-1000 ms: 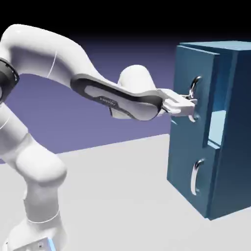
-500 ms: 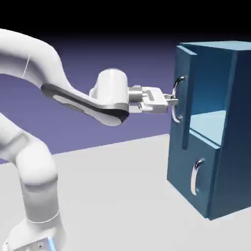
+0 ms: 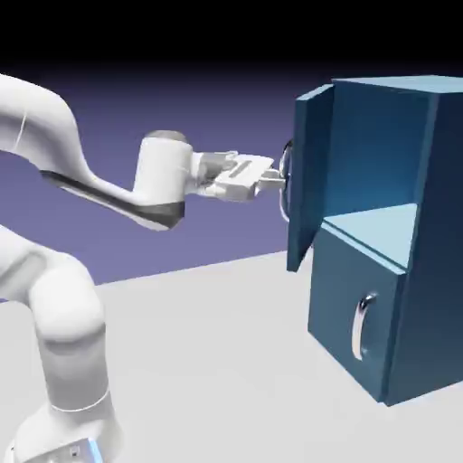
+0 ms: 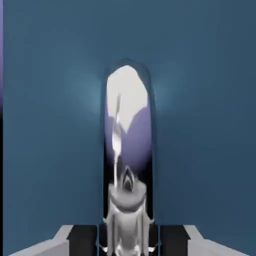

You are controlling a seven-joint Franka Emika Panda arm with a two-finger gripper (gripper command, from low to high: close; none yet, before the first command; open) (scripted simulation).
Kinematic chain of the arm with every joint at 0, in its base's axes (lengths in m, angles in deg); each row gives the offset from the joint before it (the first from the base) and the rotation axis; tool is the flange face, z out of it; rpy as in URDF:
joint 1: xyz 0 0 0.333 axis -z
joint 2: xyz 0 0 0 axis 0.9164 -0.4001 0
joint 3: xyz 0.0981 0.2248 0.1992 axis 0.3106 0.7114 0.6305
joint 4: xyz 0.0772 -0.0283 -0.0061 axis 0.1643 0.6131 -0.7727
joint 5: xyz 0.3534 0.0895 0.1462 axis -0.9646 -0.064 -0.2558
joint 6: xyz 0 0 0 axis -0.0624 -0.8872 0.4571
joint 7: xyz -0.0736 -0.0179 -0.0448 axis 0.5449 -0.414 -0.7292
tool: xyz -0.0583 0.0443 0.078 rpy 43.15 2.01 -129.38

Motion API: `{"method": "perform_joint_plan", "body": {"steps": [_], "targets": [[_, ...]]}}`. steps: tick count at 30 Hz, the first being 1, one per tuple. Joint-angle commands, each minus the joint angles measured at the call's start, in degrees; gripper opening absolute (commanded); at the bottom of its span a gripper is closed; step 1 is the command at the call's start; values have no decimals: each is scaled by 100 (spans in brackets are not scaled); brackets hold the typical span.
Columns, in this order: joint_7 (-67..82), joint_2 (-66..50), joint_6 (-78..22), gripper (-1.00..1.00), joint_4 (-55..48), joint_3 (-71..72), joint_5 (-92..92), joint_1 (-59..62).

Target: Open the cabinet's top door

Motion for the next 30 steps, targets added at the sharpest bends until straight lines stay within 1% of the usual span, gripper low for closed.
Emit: {"method": "perform_joint_plan", "body": {"steps": [1, 7, 15, 24, 30], "targets": [[46, -46, -240, -100, -46, 174, -247, -27], [166, -559, -1735, -100, -568, 1193, -1489, -37], [-7, -1690, -3728, -100, -1722, 2468, -2496, 362], [-548, -3382, -5968, -100, -3218, 3688, -2807, 913], [-1049, -4628, -7359, -100, -4125, 4029, -2694, 788]]}}
